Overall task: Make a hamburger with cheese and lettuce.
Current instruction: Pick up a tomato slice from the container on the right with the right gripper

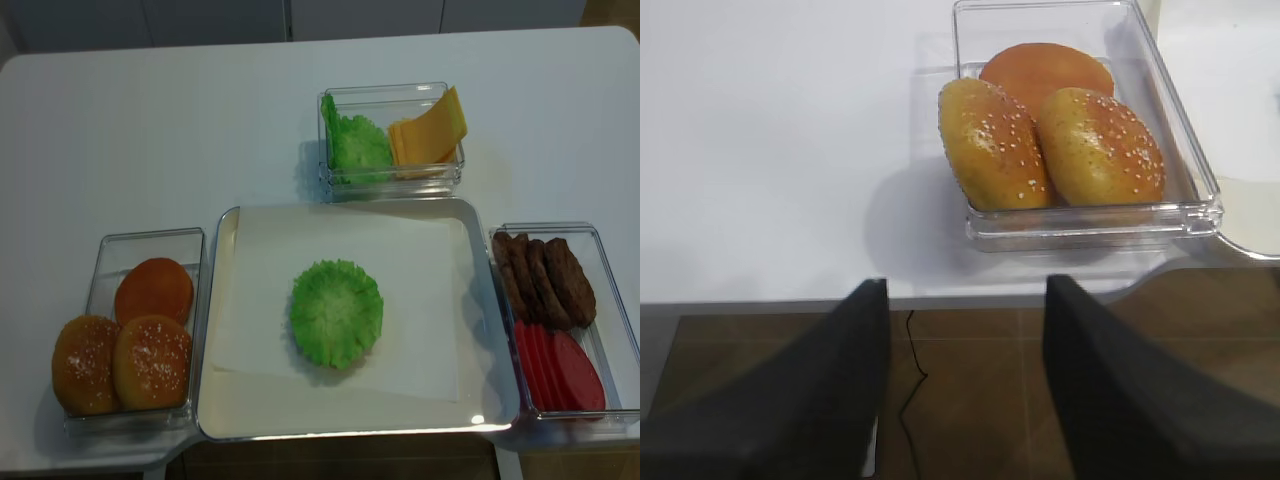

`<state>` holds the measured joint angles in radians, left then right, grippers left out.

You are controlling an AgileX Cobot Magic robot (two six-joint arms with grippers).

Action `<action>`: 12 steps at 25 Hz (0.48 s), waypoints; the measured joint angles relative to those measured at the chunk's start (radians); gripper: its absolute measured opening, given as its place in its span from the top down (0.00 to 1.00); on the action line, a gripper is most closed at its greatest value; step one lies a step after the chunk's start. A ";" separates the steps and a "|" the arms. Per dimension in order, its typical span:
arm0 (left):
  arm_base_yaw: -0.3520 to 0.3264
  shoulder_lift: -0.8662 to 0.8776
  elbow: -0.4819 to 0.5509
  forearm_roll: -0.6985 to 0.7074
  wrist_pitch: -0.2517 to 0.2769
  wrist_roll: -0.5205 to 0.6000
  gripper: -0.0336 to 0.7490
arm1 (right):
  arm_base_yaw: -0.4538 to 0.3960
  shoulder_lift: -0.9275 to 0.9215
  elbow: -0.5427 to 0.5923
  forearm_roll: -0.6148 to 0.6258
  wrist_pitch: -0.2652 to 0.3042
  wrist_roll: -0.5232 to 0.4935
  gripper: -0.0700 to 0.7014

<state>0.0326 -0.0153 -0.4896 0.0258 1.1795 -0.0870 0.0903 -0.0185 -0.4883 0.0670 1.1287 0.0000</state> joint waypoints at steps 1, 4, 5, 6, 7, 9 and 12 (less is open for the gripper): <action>0.000 0.000 0.000 0.000 0.000 0.000 0.49 | 0.000 0.000 0.000 0.000 0.000 0.000 0.33; 0.000 0.000 0.000 0.000 0.000 0.000 0.49 | 0.000 0.000 0.000 0.000 0.000 -0.006 0.33; 0.000 0.000 0.000 0.000 0.000 0.000 0.49 | 0.000 0.000 0.000 0.000 0.000 -0.006 0.33; 0.000 0.000 0.000 0.000 0.000 0.000 0.49 | 0.000 0.000 0.000 0.000 0.000 0.000 0.33; 0.000 0.000 0.000 0.000 0.000 0.000 0.49 | 0.000 0.000 0.000 0.000 0.000 0.000 0.33; 0.000 0.000 0.000 0.000 0.000 0.000 0.49 | 0.000 0.000 0.000 0.000 0.000 0.000 0.33; 0.000 0.000 0.000 0.000 0.000 0.000 0.48 | 0.000 0.000 0.000 0.000 0.000 -0.006 0.33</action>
<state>0.0326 -0.0153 -0.4896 0.0258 1.1795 -0.0870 0.0903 -0.0185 -0.4883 0.0670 1.1287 -0.0057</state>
